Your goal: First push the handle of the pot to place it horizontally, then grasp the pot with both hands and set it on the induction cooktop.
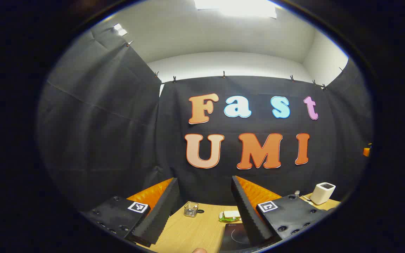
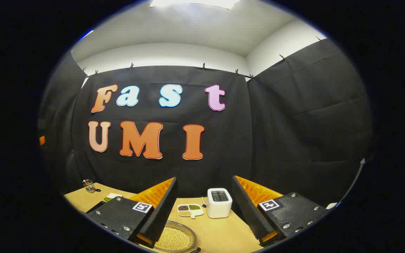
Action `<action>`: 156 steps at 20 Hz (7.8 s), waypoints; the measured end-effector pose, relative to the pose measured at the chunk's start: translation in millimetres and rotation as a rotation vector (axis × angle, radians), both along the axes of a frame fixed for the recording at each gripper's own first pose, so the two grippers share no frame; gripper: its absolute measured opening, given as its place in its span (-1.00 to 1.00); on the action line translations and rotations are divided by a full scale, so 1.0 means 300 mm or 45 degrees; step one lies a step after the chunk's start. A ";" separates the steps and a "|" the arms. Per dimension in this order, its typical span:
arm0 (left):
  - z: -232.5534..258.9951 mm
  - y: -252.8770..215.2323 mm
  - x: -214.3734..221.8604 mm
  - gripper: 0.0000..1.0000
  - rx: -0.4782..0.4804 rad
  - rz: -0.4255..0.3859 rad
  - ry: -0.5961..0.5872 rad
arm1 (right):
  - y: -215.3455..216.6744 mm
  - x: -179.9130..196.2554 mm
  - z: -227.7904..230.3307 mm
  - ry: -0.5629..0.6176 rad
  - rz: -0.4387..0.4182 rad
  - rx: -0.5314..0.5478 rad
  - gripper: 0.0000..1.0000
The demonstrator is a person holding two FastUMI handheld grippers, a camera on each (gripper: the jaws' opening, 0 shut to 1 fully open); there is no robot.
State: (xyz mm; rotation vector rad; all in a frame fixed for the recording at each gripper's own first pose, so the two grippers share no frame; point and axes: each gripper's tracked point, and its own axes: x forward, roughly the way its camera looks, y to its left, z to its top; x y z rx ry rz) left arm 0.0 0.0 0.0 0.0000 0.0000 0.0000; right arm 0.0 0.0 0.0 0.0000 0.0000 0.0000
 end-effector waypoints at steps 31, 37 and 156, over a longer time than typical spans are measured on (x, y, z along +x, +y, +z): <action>-0.008 -0.024 0.011 0.96 0.042 -0.042 0.080 | 0.075 -0.002 -0.050 0.059 0.101 -0.013 0.23; -0.010 -0.027 0.007 0.96 0.064 -0.034 0.076 | 0.118 -0.004 -0.114 0.111 0.151 -0.025 -0.51; -0.915 -0.987 0.209 0.96 0.039 -0.377 0.559 | -0.007 0.323 -1.286 1.018 0.102 0.237 -0.94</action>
